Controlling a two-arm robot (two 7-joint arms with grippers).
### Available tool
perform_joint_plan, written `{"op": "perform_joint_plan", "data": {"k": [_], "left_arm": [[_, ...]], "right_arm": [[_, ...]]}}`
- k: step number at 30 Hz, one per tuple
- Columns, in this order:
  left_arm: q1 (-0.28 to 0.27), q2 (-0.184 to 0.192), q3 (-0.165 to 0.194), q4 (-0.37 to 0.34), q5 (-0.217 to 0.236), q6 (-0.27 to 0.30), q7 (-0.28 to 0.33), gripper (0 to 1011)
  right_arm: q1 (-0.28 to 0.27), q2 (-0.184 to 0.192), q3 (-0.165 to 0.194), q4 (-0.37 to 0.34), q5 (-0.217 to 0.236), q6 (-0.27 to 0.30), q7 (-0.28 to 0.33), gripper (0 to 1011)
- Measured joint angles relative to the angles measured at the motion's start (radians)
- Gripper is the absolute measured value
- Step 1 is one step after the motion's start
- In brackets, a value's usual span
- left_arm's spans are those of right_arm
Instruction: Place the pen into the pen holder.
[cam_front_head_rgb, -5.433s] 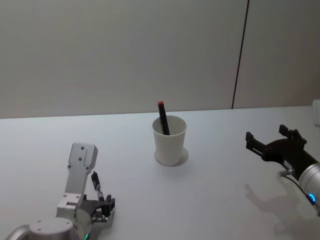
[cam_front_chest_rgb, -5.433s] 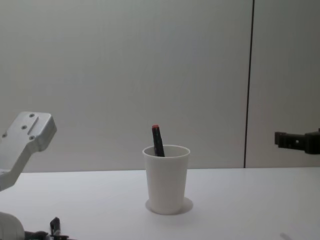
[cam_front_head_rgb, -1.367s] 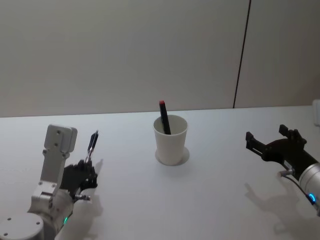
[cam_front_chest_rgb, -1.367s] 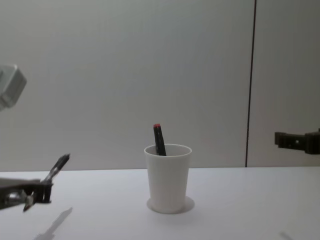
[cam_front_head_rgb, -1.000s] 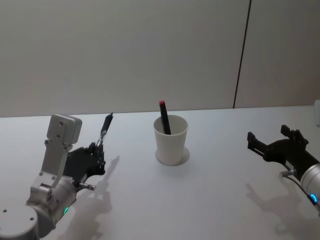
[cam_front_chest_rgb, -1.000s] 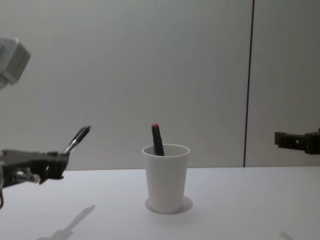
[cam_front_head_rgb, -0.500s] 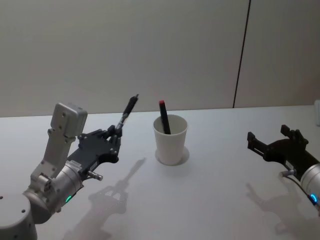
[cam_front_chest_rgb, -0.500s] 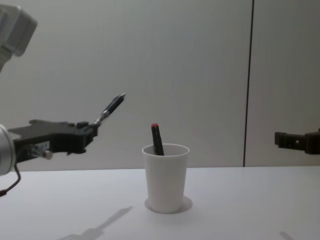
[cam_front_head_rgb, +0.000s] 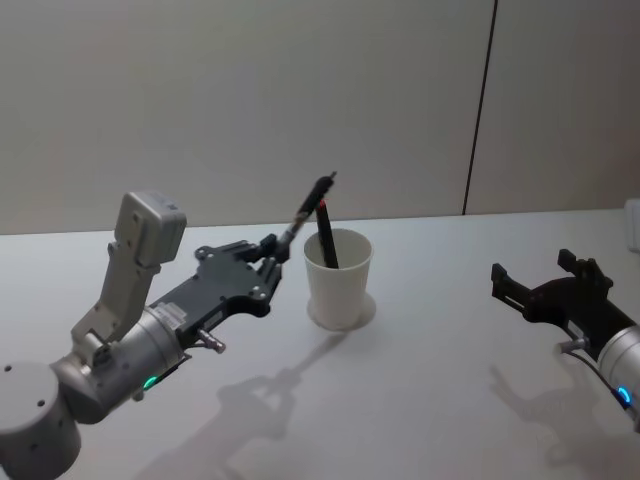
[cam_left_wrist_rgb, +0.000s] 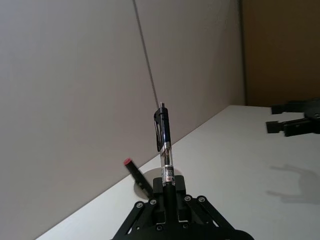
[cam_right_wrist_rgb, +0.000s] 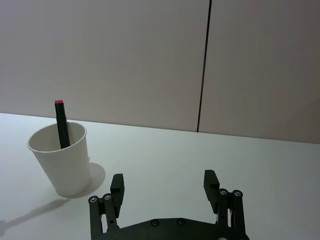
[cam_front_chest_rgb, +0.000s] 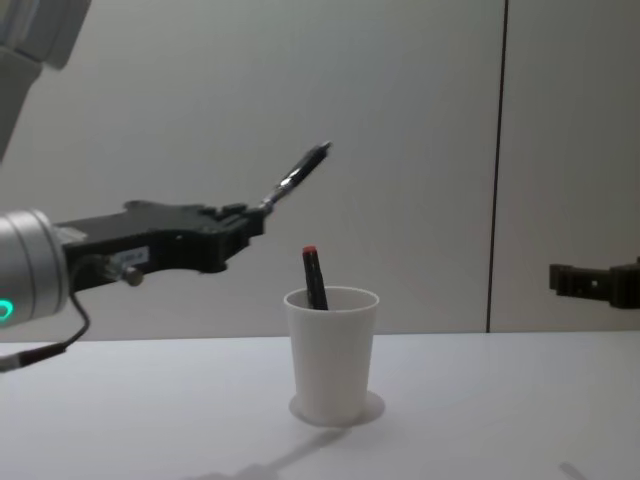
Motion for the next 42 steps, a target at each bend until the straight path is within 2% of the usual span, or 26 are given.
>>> {"op": "perform_joint_plan", "data": {"k": [10,22,32,42], "left_arm": [[-0.048,-0.022,0.026,0.035,0.014,-0.031,-0.13,139],[-0.086,-0.054,0.069,0.059,0.07,-0.046,-0.209,139],[-0.105,-0.078,0.1,0.065,0.133,-0.051,-0.213,139],[-0.114,-0.102,0.133,0.062,0.209,-0.042,-0.163,139]], "right_arm": [[0.0,0.0,0.0,0.0,0.0,0.0,0.0,1002],[0.0,0.0,0.0,0.0,0.0,0.0,0.0,1002],[0.0,0.0,0.0,0.0,0.0,0.0,0.0,1002],[0.0,0.0,0.0,0.0,0.0,0.0,0.0,1002]]}}
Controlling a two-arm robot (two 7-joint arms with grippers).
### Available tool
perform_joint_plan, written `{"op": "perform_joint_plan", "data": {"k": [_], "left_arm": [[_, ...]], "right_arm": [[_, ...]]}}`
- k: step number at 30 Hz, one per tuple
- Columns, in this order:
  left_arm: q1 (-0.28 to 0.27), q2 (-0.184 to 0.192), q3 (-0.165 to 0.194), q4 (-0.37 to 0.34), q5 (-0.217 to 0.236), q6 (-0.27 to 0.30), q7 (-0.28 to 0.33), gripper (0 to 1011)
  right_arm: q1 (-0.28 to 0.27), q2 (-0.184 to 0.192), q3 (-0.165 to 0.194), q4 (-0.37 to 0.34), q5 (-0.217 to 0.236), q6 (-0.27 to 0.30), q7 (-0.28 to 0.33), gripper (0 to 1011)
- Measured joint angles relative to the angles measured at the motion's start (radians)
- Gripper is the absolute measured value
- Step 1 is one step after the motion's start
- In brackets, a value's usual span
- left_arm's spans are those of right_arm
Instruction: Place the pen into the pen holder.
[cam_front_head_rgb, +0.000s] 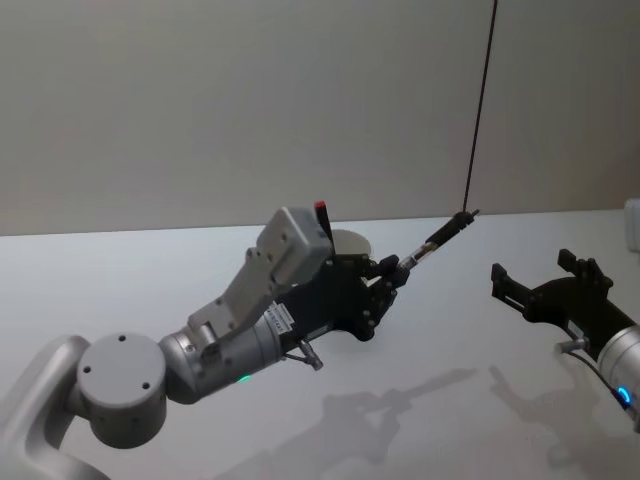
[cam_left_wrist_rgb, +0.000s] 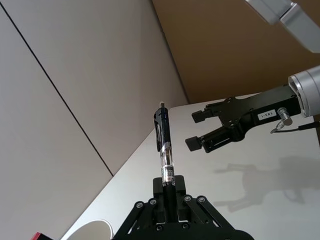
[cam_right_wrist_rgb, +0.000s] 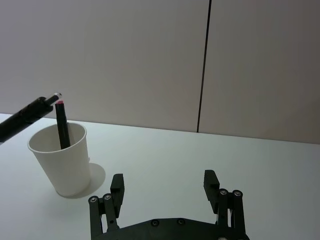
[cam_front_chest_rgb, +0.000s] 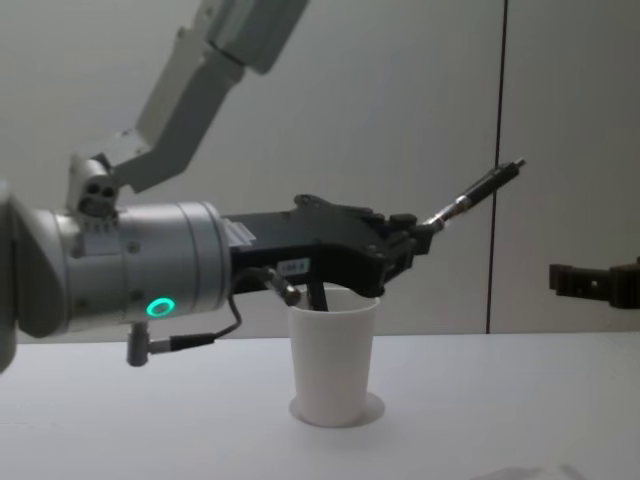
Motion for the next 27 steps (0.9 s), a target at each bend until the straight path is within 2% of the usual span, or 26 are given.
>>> {"op": "perform_joint_plan", "data": {"k": [10,27], "left_arm": [[-0.004,-0.016,0.022,-0.005,0.046,0.02,0.048,139],[-0.006,-0.027,0.037,-0.011,0.068,0.043,0.089,139]], "right_arm": [[0.0,0.0,0.0,0.0,0.0,0.0,0.0,1002],[0.0,0.0,0.0,0.0,0.0,-0.001,0.0,1002]]}}
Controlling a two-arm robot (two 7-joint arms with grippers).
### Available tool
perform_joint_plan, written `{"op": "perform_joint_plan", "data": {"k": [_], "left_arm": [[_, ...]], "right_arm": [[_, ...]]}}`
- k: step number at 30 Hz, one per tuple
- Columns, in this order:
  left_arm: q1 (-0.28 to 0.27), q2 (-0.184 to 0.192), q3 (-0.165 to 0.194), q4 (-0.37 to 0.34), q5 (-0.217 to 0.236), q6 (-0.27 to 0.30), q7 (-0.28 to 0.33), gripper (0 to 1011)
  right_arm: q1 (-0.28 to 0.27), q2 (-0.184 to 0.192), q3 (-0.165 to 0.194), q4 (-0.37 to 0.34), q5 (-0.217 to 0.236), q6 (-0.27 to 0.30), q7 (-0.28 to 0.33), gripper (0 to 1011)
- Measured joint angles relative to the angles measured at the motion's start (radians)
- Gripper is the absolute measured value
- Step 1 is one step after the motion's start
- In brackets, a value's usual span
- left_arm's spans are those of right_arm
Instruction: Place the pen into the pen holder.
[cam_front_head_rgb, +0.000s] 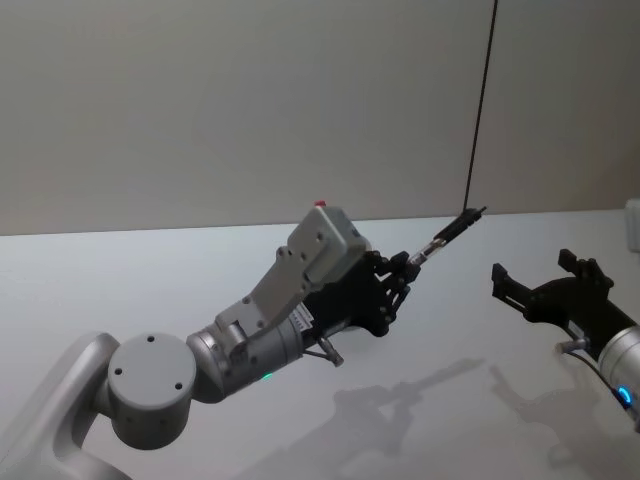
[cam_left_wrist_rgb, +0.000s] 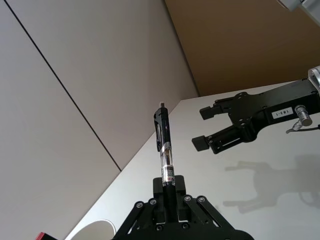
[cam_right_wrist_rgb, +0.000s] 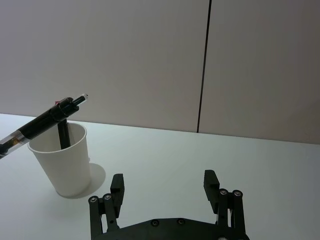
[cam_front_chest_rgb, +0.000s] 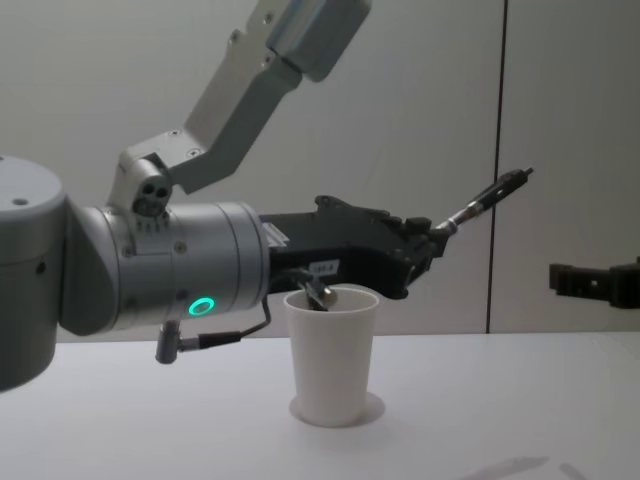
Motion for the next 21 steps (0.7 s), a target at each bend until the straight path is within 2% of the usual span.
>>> {"op": "perform_joint_plan", "data": {"k": [12,21], "left_arm": [[-0.001,-0.002,0.003,-0.001,0.004,0.005,0.009,139],[-0.001,-0.003,0.005,-0.002,0.005,0.006,0.012,139]], "right_arm": [[-0.008,0.003,0.0,-0.01,0.015,-0.011,0.004,1002],[-0.024,0.004,0.009,-0.022,0.076,-0.028,0.015,1002]]}}
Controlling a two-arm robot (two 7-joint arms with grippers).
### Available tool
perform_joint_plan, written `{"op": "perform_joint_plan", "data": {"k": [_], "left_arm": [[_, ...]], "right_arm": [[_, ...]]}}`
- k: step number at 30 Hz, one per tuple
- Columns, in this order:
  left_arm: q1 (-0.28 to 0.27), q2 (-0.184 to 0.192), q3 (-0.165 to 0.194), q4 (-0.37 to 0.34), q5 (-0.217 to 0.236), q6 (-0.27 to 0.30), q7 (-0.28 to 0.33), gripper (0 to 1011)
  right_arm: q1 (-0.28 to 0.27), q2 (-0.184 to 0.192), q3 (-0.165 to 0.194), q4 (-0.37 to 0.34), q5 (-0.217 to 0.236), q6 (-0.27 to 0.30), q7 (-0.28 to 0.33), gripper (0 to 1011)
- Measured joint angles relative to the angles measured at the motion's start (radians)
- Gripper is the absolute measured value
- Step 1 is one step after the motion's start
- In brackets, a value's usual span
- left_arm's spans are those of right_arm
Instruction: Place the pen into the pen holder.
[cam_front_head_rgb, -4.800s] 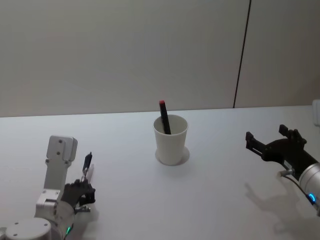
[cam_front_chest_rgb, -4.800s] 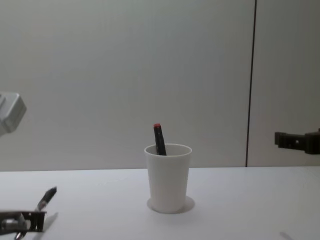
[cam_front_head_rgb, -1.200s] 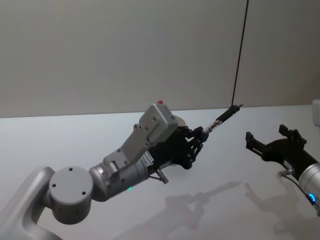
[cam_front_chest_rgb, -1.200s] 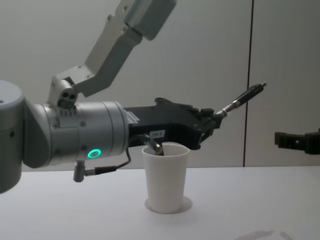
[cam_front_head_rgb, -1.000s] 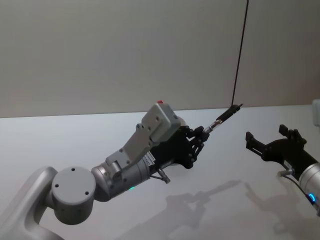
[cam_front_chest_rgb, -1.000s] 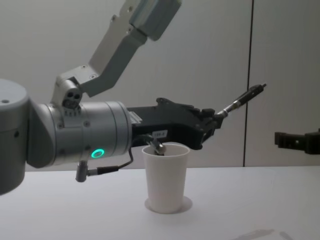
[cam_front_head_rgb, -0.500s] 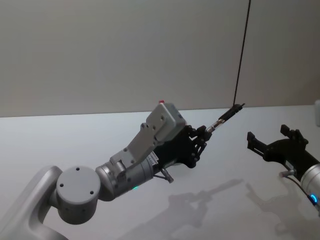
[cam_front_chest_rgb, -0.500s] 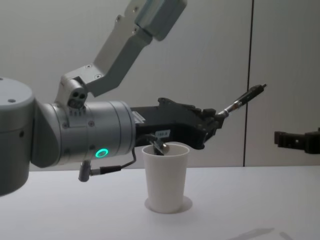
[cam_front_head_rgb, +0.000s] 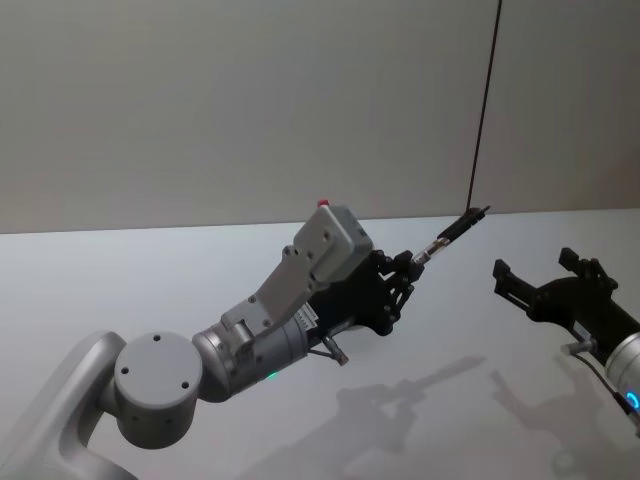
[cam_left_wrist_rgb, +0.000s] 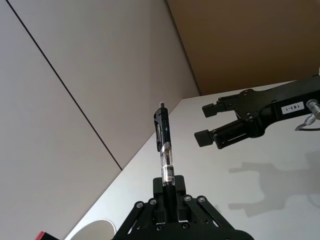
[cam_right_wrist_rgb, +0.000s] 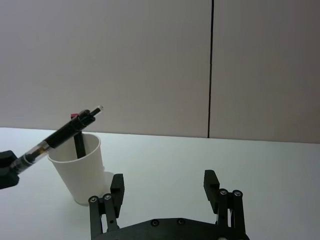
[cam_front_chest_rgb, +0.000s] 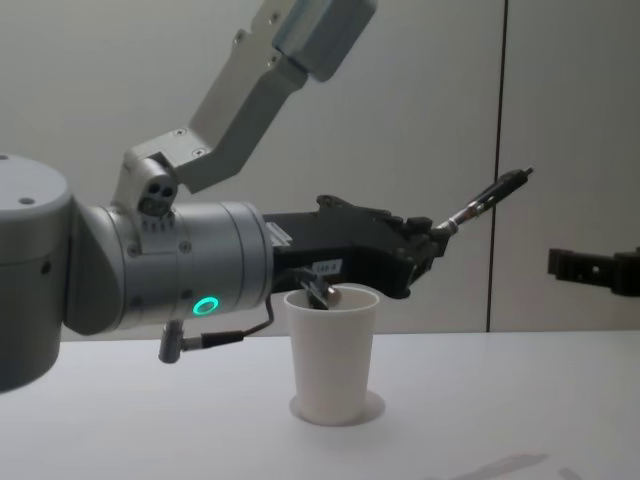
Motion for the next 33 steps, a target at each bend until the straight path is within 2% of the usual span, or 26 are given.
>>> {"op": "perform_joint_plan", "data": {"k": [8,15,24,33], "left_arm": [[0.0,-0.001,0.001,0.0,0.001,0.001,0.001,139],[0.0,-0.001,0.001,0.0,0.001,0.001,0.002,139],[0.0,-0.001,0.0,0.0,0.001,0.001,0.002,139],[0.0,-0.001,0.001,0.0,0.001,0.001,0.002,139]], "right_arm": [[-0.018,0.002,0.012,-0.01,0.087,-0.019,0.024,1002],[-0.031,0.008,0.025,-0.013,0.175,-0.033,0.064,1002],[-0.038,0.021,0.037,-0.004,0.267,-0.039,0.118,1002],[-0.039,0.033,0.045,0.011,0.334,-0.045,0.157,1002]]}}
